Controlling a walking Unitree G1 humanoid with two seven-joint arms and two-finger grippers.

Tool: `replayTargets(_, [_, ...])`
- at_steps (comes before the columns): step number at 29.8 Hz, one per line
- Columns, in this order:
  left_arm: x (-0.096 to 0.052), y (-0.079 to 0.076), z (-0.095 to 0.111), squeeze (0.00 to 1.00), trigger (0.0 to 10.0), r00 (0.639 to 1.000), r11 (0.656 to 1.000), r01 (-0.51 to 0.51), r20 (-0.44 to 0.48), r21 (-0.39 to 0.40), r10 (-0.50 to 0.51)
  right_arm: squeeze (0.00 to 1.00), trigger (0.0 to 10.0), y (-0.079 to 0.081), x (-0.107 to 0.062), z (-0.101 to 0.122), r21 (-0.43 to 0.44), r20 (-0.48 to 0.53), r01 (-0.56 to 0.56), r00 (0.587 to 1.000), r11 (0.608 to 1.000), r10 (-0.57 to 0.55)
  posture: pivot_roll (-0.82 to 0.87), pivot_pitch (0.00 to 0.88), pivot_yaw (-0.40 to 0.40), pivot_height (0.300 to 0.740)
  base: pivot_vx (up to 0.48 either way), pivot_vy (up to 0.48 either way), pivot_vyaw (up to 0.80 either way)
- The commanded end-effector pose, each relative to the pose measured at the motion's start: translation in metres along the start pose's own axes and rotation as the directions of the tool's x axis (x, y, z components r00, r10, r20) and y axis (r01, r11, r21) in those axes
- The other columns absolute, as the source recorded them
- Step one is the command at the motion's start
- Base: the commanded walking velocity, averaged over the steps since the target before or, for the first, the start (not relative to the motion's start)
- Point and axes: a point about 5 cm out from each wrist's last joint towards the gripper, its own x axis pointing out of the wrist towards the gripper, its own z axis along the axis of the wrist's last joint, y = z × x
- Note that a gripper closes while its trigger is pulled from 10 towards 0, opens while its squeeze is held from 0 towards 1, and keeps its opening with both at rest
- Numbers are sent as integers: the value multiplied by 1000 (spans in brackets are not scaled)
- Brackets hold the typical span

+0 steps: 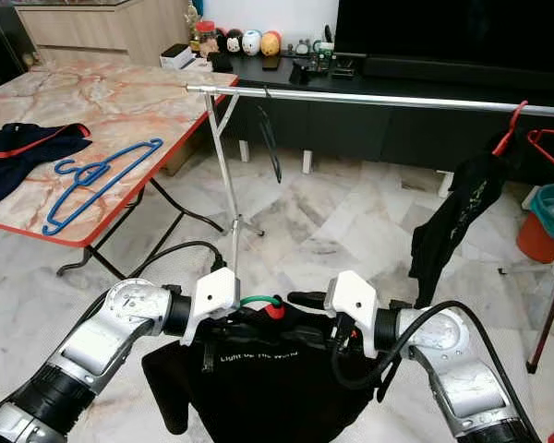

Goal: Hang hanger

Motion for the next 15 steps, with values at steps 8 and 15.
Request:
replayTargets(8, [6,6,-11,0,0,997,997,-74,-38,21,74,1000,10000,6,-9,9,22,49,-49,998,999,48,20,12,40,740,0,0,0])
replayTargets(15, [1,3,-9,0,0,999,998,-45,-18,52,46,1000,10000,7,-14,-1,18,-13,-65,998,998,65,20,9,38,740,0,0,0])
